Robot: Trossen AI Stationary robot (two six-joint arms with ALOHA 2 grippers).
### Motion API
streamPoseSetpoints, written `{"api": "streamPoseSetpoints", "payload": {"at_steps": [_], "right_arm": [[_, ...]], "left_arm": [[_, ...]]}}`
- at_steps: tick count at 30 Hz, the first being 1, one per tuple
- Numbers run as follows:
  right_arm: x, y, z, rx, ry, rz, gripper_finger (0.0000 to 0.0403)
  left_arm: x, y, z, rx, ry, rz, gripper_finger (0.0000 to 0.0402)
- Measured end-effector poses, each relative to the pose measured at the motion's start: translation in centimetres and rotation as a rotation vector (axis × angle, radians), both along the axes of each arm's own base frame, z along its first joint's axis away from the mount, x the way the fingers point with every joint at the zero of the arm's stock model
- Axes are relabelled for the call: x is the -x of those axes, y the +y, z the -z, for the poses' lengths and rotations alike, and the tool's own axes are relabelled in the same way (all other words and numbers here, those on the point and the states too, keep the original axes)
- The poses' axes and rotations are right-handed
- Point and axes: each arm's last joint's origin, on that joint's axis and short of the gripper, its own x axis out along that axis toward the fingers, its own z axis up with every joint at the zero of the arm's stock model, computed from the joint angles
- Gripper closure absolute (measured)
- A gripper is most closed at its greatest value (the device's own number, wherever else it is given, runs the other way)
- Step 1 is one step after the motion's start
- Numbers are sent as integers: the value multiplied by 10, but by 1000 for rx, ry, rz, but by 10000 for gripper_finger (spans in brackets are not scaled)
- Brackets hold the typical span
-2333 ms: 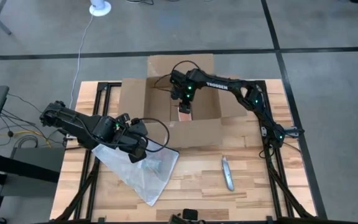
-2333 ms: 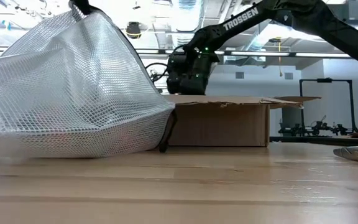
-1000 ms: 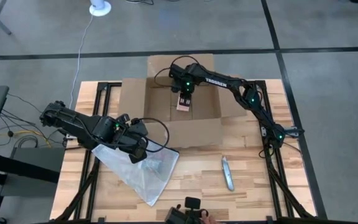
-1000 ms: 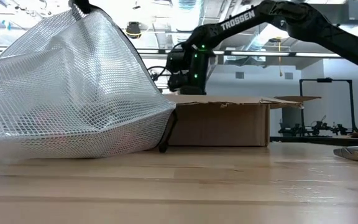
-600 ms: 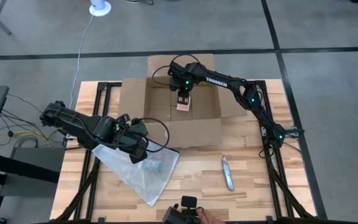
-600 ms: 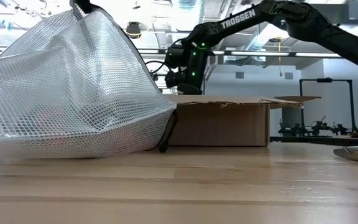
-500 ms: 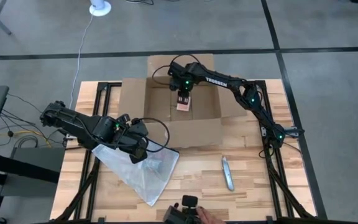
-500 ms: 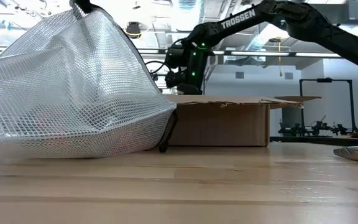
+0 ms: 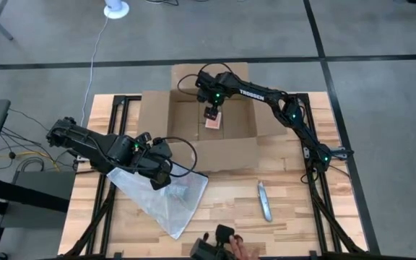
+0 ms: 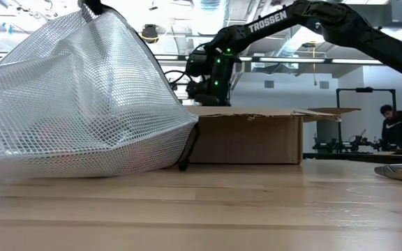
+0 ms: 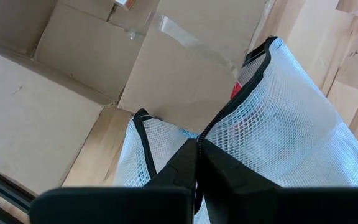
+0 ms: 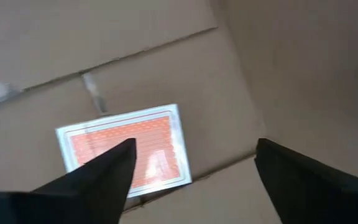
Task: Unpack boxes
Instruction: Put the white game cards into the transparent zip bag
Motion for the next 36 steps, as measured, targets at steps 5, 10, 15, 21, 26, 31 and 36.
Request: {"api": "streamPoseSetpoints", "payload": {"at_steps": [5,10,15,21,26,31,36], "right_arm": [[2,-4,0,0,-8,65,40],[3,-6,0,-24,-36,175,8],[6,-2,1,-121,-38,253,13],[8,3,2,-251,-72,488,18],[3,0,0,-290,-164,663,17],[0,0,0,-305,-207,734,17],[-3,5,-1,-305,-210,722,17]], "left_arm": [[0,0,0,1,-1,-2,402],[0,0,0,8,-7,-19,402],[0,0,0,9,-9,-23,402],[0,0,0,13,-12,-31,402],[0,0,0,17,-15,-40,402],[0,0,0,23,-21,-55,402],[0,0,0,24,-22,-57,402]]}}
